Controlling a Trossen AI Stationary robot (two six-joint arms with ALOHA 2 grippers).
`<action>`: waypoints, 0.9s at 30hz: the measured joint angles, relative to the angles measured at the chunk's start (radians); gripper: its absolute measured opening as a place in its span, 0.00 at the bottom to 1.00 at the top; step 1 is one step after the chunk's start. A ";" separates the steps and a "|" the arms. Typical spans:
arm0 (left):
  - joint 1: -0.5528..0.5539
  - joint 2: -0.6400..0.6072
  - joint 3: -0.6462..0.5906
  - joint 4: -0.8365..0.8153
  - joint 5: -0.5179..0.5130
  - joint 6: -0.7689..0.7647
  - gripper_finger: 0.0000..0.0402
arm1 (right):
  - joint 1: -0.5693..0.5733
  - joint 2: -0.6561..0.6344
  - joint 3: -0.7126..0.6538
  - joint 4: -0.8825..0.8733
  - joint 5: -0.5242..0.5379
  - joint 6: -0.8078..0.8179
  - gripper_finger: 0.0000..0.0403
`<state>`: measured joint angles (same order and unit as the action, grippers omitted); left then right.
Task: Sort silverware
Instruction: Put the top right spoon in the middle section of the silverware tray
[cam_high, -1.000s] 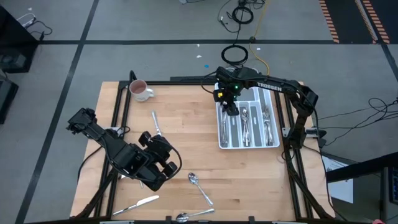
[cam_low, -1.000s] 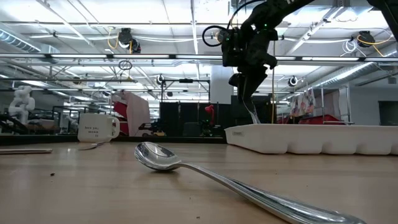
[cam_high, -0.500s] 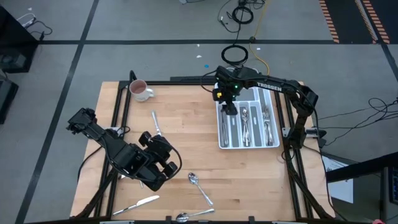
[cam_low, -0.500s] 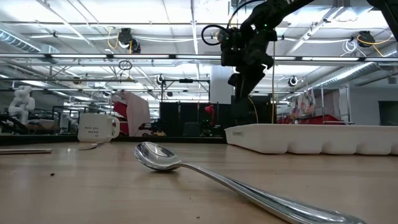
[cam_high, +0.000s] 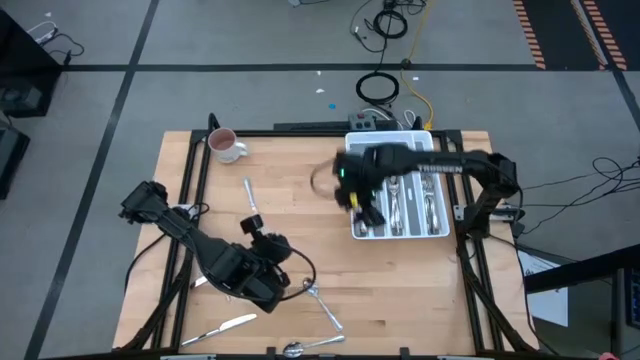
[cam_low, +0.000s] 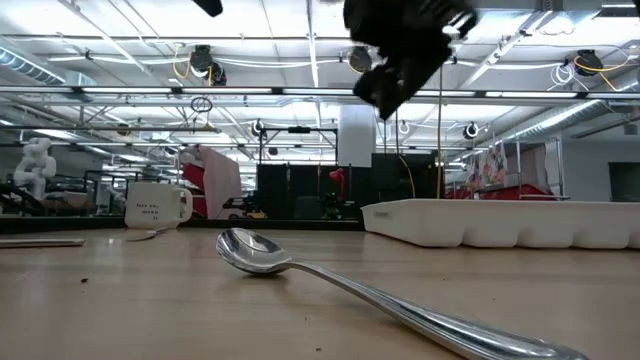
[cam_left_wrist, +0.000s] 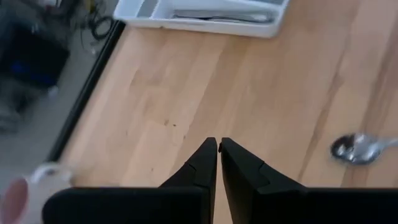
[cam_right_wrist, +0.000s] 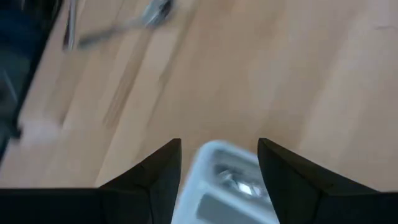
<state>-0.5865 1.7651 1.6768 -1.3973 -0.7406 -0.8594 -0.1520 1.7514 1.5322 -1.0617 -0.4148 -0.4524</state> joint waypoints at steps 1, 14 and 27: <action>0.000 0.004 0.000 0.002 0.003 0.040 0.08 | 0.045 -0.005 0.000 -0.032 0.035 -0.004 0.50; 0.092 0.017 0.000 0.442 0.305 0.749 0.08 | 0.492 -0.036 -0.001 -0.411 0.192 0.317 0.50; 0.191 0.116 0.000 0.559 0.699 0.864 0.08 | 0.900 -0.044 -0.001 -0.312 0.220 0.880 0.50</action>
<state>-0.3954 1.8811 1.6768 -0.8380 -0.0413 0.0047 0.7482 1.7073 1.5314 -1.3739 -0.1948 0.4278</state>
